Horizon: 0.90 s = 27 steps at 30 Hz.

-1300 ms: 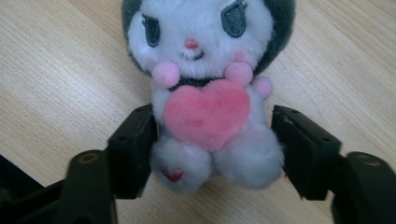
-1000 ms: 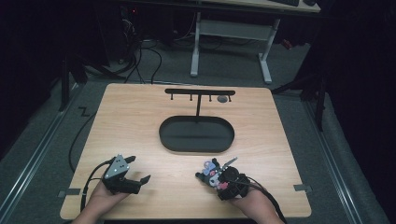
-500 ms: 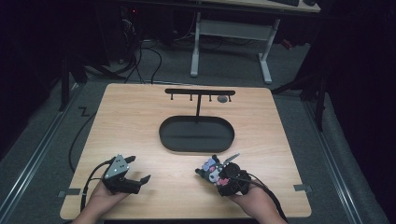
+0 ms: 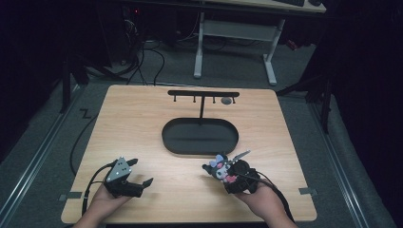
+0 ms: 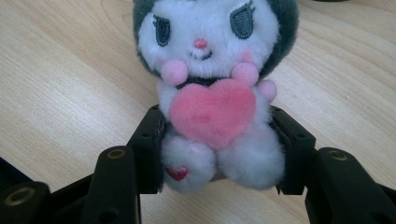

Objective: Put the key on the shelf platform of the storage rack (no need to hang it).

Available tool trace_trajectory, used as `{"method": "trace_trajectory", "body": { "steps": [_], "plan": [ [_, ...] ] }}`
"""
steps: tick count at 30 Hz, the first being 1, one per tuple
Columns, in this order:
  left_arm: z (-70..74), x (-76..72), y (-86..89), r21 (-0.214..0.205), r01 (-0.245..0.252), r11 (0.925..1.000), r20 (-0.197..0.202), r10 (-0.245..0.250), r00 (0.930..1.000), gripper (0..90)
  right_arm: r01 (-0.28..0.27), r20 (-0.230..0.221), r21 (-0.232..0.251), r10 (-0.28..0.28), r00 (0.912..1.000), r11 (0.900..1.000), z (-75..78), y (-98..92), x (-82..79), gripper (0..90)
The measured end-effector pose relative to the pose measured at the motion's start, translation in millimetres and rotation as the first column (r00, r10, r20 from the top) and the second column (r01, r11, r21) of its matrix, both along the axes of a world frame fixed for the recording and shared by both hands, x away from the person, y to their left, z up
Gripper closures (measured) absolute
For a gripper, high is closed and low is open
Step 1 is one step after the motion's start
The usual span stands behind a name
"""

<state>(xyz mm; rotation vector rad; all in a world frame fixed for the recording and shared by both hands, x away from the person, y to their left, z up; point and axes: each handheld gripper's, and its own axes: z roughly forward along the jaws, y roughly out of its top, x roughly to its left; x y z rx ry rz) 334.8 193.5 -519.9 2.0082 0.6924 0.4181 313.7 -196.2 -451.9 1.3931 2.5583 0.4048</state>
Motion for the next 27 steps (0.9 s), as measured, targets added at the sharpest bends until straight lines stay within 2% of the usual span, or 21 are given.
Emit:
{"method": "trace_trajectory", "body": {
  "steps": [16,27],
  "plan": [
    [0.1,0.0,0.1,-0.004,-0.001,1.0,0.001,0.001,1.0,7.7,0.05,0.034,0.031,-0.051,0.9981,0.9983,19.1,-10.1,9.1,47.0],
    [0.4,-0.4,0.5,-0.006,-0.002,1.0,0.003,0.002,1.0,7.7,0.073,0.054,0.034,-0.075,0.9957,0.9967,29.9,-13.0,19.5,47.1]
  ]
}}
